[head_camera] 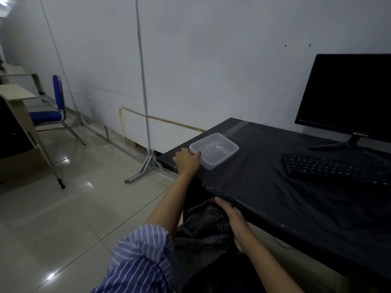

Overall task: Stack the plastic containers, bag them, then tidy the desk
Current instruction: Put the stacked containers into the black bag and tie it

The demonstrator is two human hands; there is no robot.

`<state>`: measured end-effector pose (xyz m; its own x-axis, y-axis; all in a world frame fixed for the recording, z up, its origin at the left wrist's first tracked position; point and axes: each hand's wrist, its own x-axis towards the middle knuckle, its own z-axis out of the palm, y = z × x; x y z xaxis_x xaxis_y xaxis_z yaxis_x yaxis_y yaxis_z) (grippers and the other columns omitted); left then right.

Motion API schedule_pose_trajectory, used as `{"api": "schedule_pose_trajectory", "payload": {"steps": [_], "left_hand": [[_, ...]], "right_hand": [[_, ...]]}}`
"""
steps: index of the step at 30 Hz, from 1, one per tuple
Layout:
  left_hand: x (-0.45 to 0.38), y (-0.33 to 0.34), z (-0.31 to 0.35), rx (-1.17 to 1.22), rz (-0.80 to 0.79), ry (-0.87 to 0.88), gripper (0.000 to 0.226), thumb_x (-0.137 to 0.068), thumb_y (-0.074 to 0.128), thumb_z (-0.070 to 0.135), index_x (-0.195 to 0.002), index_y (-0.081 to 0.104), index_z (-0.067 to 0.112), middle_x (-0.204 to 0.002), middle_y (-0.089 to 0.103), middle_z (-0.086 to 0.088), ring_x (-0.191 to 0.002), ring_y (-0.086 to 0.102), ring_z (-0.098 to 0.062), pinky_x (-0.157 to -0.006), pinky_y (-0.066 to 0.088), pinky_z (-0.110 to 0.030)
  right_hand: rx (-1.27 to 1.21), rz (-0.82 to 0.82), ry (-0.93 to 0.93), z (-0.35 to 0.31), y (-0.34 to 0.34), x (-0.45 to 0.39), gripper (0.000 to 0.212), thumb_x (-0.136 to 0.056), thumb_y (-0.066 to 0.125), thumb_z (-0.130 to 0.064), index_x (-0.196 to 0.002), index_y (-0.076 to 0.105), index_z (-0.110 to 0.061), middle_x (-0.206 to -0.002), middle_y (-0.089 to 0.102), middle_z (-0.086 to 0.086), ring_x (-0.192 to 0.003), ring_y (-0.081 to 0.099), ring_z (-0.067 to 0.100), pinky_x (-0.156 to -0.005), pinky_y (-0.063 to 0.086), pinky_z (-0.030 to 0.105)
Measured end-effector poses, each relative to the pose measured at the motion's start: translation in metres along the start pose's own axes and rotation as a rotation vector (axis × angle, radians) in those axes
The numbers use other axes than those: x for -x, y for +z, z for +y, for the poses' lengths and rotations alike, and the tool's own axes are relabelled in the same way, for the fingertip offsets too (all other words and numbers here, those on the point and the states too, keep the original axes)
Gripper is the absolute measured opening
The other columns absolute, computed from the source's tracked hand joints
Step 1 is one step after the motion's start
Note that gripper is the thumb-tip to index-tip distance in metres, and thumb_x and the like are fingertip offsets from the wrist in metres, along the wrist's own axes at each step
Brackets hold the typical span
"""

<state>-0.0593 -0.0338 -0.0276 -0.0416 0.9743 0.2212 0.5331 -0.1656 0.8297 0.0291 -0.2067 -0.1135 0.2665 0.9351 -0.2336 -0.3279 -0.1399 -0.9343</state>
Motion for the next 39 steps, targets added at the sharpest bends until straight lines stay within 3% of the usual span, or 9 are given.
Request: {"api": "schedule_pose_trajectory", "payload": {"steps": [5, 10, 14, 18, 21, 24, 31, 34, 39], "left_hand": [[0.007, -0.032, -0.033, 0.600, -0.022, -0.049, 0.019, -0.096, 0.053, 0.024, -0.098, 0.042, 0.009, -0.099, 0.051, -0.014, -0.094, 0.056, -0.030, -0.082, 0.048, -0.045], [0.024, -0.072, -0.077, 0.829, 0.076, -0.128, 0.009, -0.101, 0.043, 0.024, -0.094, 0.043, 0.017, -0.095, 0.056, -0.001, -0.085, 0.060, -0.018, -0.071, 0.053, -0.033], [0.038, -0.095, -0.126, 0.846, 0.177, -0.248, 0.022, -0.100, 0.043, 0.030, -0.110, 0.042, 0.011, -0.109, 0.058, -0.011, -0.094, 0.060, -0.025, -0.073, 0.052, -0.036], [0.055, -0.109, -0.172, 0.921, 0.042, -0.264, 0.057, -0.087, 0.066, 0.036, -0.128, 0.047, 0.001, -0.121, 0.062, -0.016, -0.103, 0.065, -0.033, -0.081, 0.057, -0.043], [0.072, -0.111, -0.194, 0.901, -0.105, -0.258, 0.055, -0.078, 0.070, 0.039, -0.125, 0.058, 0.013, -0.121, 0.066, -0.008, -0.096, 0.070, -0.024, -0.071, 0.058, -0.028], [0.084, -0.101, -0.204, 0.870, -0.289, -0.267, 0.044, -0.078, 0.071, 0.031, -0.120, 0.062, 0.021, -0.125, 0.066, -0.001, -0.100, 0.069, -0.020, -0.077, 0.055, -0.025], [0.103, -0.078, -0.199, 0.746, -0.772, -0.310, 0.051, -0.076, 0.076, 0.011, -0.124, 0.057, 0.013, -0.123, 0.063, -0.011, -0.104, 0.066, -0.028, -0.081, 0.055, -0.029], [0.108, -0.074, -0.198, 0.684, -0.950, -0.301, 0.047, -0.079, 0.073, 0.010, -0.123, 0.059, 0.014, -0.121, 0.065, -0.015, -0.106, 0.064, -0.030, -0.085, 0.055, -0.034], [0.115, -0.051, -0.184, 0.328, -0.778, -0.219, 0.039, -0.080, 0.076, 0.023, -0.119, 0.067, 0.020, -0.117, 0.070, -0.002, -0.110, 0.064, -0.019, -0.100, 0.050, -0.035]], "right_hand": [[-0.010, 0.016, 0.000, 0.002, 0.001, -0.003, 0.098, -0.046, 0.084, -0.063, -0.132, 0.059, -0.023, -0.127, 0.064, 0.004, -0.116, 0.061, 0.025, -0.109, 0.043, 0.043], [-0.015, 0.011, 0.016, 0.005, 0.002, -0.004, 0.101, -0.047, 0.083, -0.063, -0.135, 0.056, -0.022, -0.129, 0.063, 0.005, -0.118, 0.060, 0.027, -0.109, 0.043, 0.043], [-0.008, 0.025, 0.038, 0.007, 0.003, -0.007, 0.098, -0.048, 0.081, -0.066, -0.132, 0.059, -0.021, -0.129, 0.064, 0.004, -0.118, 0.059, 0.027, -0.109, 0.042, 0.043], [-0.011, 0.009, 0.073, 0.009, 0.005, -0.008, 0.105, -0.041, 0.082, -0.069, -0.131, 0.060, -0.019, -0.125, 0.066, 0.006, -0.116, 0.061, 0.027, -0.109, 0.043, 0.043], [0.001, 0.009, 0.095, 0.011, 0.008, -0.010, 0.121, -0.032, 0.081, -0.075, -0.136, 0.055, -0.018, -0.131, 0.061, 0.008, -0.121, 0.057, 0.029, -0.110, 0.041, 0.045], [0.015, 0.001, 0.099, 0.012, 0.009, -0.010, 0.125, -0.032, 0.079, -0.076, -0.140, 0.051, -0.019, -0.137, 0.057, 0.007, -0.125, 0.054, 0.029, -0.111, 0.040, 0.046], [0.008, -0.009, 0.033, 0.010, 0.005, -0.007, 0.084, -0.070, 0.069, -0.064, -0.140, 0.051, -0.021, -0.139, 0.055, 0.004, -0.127, 0.052, 0.027, -0.112, 0.038, 0.046], [0.014, 0.022, 0.018, 0.012, 0.003, -0.008, 0.078, -0.075, 0.067, -0.062, -0.140, 0.051, -0.022, -0.138, 0.056, 0.004, -0.125, 0.053, 0.027, -0.111, 0.039, 0.047], [-0.007, -0.002, 0.068, 0.015, 0.009, -0.007, 0.079, -0.075, 0.069, -0.058, -0.141, 0.048, -0.020, -0.137, 0.056, 0.007, -0.125, 0.054, 0.029, -0.110, 0.040, 0.047]]}}
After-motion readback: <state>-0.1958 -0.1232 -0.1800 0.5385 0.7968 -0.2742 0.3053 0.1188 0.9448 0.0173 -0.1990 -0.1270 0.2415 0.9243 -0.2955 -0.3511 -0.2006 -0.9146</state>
